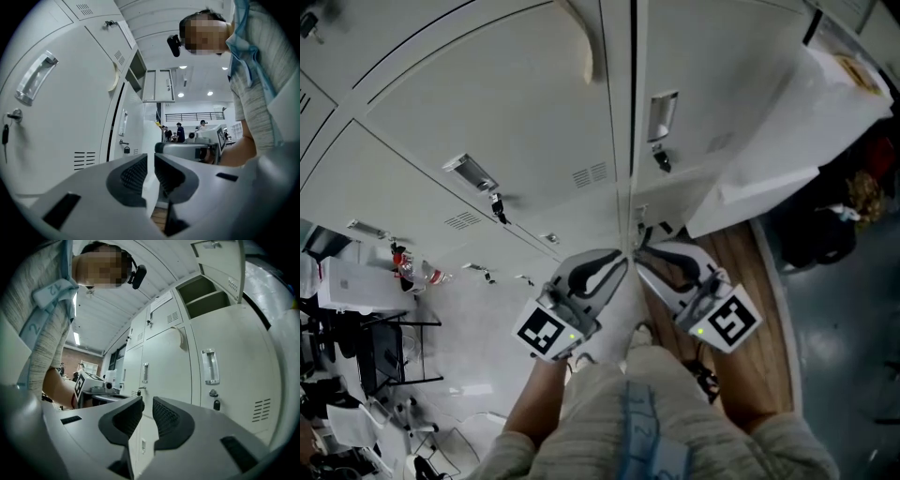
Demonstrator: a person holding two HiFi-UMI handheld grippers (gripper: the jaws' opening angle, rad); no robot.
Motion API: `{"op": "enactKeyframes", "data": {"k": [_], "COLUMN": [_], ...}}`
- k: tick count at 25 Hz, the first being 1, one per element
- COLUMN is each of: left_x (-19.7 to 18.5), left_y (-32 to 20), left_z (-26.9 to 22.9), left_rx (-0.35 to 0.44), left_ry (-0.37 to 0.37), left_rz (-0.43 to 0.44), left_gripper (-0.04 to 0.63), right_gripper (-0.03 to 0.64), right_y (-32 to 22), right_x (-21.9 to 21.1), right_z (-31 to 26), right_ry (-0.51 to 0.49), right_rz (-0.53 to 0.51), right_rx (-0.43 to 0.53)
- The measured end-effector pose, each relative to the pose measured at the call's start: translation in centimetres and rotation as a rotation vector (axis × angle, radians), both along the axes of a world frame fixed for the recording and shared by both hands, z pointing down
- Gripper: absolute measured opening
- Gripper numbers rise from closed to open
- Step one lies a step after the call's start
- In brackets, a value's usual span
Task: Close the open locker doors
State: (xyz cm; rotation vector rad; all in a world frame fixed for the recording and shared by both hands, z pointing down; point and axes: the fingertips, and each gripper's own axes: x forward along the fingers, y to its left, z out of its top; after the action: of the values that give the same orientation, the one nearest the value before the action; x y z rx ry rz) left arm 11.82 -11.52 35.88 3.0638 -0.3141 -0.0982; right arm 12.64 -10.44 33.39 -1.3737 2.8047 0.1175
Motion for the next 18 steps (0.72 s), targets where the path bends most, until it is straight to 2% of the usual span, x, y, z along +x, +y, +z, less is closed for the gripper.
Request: {"op": "enactKeyframes", "data": {"k": [6,10,14,18], "left_x": [-3.9,-7.6,-12.0,-16.1], "left_y": [2.6,3.8,5.5,7.6], "left_z": [0.7,0.2,-0.3,-0.5], "left_rx": [-0.027,-0.016,0.0,0.014], "left_ry": [0.012,0.021,0.035,0.041], "left_rz": [0.025,0.027,0.02,0.019], "left_gripper": [0.035,0.035,0.034,0.034], "right_gripper": [0.069,0.069,0.069,0.006], "right_y": [3.4,4.7,6.2,8.2], "right_x": [-4.3,-8.9,-13.4,-17.3], "right_z": [1.4,1.2,0.5,0.5], "right_ry": [-0.059,-0.039,-0.068,-0.039], "right_rz": [-0.026,-0.047,-0.04,-0.035], "right_rx": [-0.072,-0.071,-0.074,-0.066]}}
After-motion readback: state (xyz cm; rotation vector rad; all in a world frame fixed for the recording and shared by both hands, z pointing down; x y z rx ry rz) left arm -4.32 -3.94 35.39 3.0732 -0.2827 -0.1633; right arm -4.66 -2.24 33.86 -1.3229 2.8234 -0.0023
